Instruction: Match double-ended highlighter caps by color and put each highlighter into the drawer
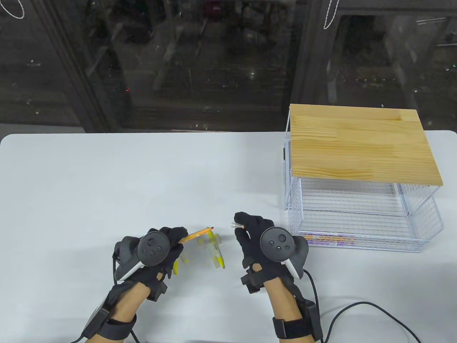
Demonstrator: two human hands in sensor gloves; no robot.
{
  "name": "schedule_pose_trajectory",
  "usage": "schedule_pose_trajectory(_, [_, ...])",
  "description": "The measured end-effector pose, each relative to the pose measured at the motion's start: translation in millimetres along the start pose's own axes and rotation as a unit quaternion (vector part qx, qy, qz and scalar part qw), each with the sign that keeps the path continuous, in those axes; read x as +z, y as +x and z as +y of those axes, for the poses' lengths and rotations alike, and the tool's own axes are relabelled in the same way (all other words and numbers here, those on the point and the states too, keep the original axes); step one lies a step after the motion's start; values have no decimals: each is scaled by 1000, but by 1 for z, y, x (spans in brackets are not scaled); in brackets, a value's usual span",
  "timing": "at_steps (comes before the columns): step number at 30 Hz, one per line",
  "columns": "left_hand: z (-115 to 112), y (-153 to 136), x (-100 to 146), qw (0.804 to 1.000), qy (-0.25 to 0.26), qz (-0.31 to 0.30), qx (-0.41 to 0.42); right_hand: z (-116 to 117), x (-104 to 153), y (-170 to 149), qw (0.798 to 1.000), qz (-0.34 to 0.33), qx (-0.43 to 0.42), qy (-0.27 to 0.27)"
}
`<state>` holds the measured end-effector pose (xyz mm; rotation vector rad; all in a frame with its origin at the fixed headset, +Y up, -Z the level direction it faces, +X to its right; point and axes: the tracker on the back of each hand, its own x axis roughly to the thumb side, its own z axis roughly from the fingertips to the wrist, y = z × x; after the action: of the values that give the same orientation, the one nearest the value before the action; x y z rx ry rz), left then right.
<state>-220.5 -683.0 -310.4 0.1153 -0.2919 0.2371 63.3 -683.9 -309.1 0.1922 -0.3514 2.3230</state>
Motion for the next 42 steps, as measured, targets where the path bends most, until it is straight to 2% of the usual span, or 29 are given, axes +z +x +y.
schedule_pose_trajectory(8, [-8,9,0,1000,-11,-18,-11,3,0,-1,1000,-8,-12,21])
schedule_pose_trajectory(23, [-8,13,-1,999,-17,-24,-16,21,-1,-3,996,-15,13,86])
schedule_pose_trajectory(42, [-13,13,-3,999,-9,-53,-1,32,-3,-10,992,-19,27,120])
